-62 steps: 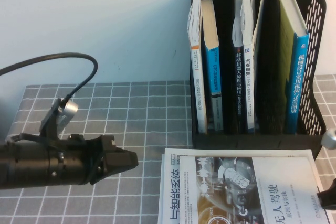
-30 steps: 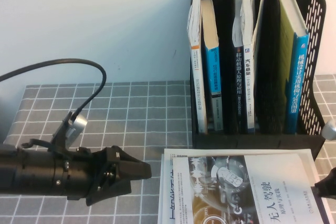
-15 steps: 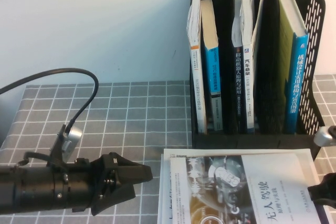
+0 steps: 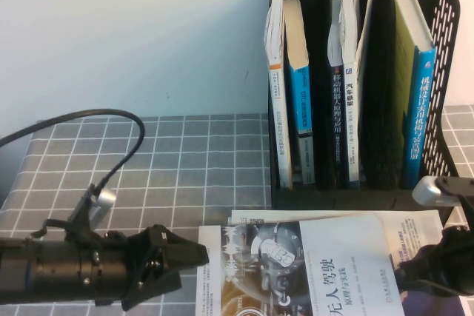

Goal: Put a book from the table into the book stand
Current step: Push book with right arm

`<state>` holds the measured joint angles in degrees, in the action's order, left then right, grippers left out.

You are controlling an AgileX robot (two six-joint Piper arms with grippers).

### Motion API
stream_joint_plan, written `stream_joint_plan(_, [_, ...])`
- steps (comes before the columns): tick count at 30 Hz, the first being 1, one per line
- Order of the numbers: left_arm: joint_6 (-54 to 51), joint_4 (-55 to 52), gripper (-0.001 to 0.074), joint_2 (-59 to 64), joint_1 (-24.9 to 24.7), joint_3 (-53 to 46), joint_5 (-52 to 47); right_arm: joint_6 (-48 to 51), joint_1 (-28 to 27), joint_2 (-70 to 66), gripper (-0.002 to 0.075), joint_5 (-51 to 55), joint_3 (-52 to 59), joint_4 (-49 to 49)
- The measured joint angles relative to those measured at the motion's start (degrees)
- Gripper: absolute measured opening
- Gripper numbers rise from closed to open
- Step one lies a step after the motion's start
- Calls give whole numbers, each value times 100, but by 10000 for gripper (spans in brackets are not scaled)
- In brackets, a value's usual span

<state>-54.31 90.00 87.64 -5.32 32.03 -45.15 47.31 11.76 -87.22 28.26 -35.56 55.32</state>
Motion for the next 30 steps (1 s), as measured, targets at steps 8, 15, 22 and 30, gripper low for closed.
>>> stream_joint_plan(8, [-303,231,545,1100,0,0,-571,171,21,-28,-2,0,12,298])
stream_joint_plan(15, [-993,735,547,1936,0,0,-1540,175,21,-28,-2,20,12,308])
stream_joint_plan(22, [-1511,833,549,2634,0,10,-1989,175,272,-28,-2,50,12,480])
stream_joint_plan(30, [-1663,854,534,2731,14,28,-2165,175,794,-243,-2,-467,12,640])
